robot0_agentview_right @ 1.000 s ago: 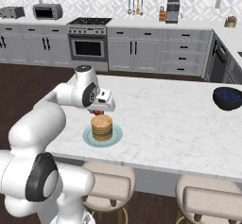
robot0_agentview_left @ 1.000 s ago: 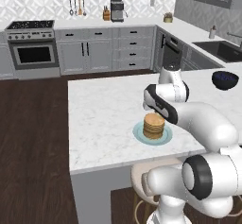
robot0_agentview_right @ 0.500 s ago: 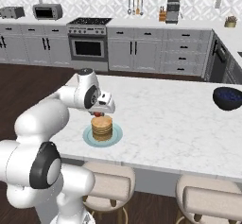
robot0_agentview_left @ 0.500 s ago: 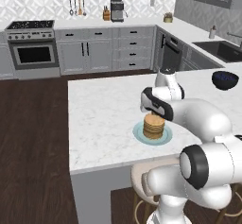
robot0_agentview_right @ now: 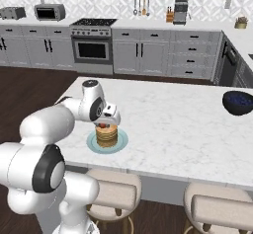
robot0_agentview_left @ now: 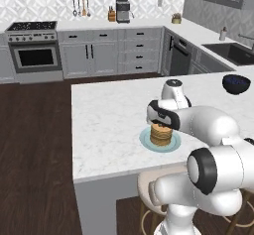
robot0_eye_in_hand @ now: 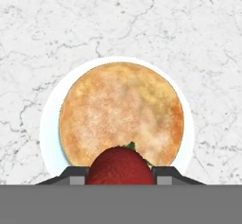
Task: Take the strawberry from the fridge and place it on top of the pancake, located on the dining counter.
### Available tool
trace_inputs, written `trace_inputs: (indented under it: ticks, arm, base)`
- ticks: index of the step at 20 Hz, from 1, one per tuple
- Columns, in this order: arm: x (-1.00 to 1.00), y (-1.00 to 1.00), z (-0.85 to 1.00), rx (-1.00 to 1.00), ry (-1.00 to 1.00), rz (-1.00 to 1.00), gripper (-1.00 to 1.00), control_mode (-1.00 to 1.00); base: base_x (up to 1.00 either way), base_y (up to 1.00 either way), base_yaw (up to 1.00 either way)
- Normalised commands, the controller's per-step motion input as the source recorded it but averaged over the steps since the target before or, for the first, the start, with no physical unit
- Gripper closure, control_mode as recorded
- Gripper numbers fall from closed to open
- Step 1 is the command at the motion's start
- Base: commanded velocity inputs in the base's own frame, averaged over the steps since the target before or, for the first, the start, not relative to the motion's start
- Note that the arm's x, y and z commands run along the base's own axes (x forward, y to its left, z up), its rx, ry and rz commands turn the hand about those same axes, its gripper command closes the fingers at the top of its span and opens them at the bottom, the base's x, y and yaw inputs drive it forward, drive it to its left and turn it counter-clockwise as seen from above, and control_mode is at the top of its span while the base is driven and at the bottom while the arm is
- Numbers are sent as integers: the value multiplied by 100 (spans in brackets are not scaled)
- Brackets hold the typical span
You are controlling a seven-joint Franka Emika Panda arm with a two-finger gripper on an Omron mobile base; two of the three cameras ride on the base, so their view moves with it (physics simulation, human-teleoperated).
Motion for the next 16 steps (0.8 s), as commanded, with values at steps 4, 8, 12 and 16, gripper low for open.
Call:
trace_inputs:
  ticks: [4, 8, 12, 16]
  arm:
    - [11, 0, -1, 0, 0, 0, 100, -100]
    - [19, 0, 0, 0, 0, 0, 100, -100]
    - [23, 0, 0, 0, 0, 0, 100, -100]
    - [0, 0, -23, 0, 0, 0, 100, -100]
  base:
    - [0, 0, 0]
    - [0, 0, 0]
    - [0, 0, 0]
    - [0, 0, 0]
